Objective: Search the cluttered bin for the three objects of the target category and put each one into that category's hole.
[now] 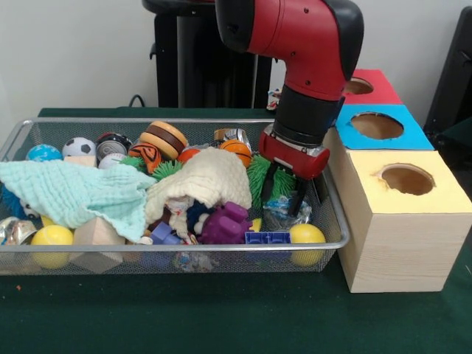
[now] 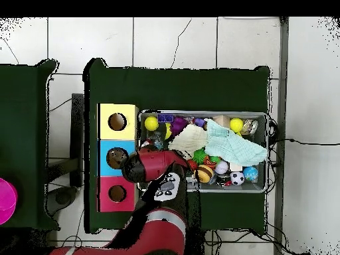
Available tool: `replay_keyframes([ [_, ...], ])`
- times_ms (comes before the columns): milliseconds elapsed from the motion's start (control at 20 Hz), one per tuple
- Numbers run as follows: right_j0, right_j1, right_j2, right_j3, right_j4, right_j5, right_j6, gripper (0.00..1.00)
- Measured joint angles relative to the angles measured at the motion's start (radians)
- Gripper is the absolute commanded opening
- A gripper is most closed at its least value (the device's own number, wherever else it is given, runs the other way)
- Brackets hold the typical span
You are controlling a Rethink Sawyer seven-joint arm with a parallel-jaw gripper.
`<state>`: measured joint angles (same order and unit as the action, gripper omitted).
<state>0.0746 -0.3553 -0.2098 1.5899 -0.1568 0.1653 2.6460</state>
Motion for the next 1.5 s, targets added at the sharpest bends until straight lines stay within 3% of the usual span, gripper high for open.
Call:
replay_keyframes([
  [500, -0.038, -0.004, 0.038, 0.000, -0.073, -0.040, 0.000, 1.00],
  [1000, 0.020, 0.040, -0.035, -0.010, -0.166, -0.205, 0.000, 1.00],
  [1350, -0.006, 0.058, -0.038, -0.008, -0.296, -0.361, 0.000, 1.00],
  [1500, -0.063, 0.051, 0.007, -0.008, -0.415, -0.423, 0.000, 1.00],
])
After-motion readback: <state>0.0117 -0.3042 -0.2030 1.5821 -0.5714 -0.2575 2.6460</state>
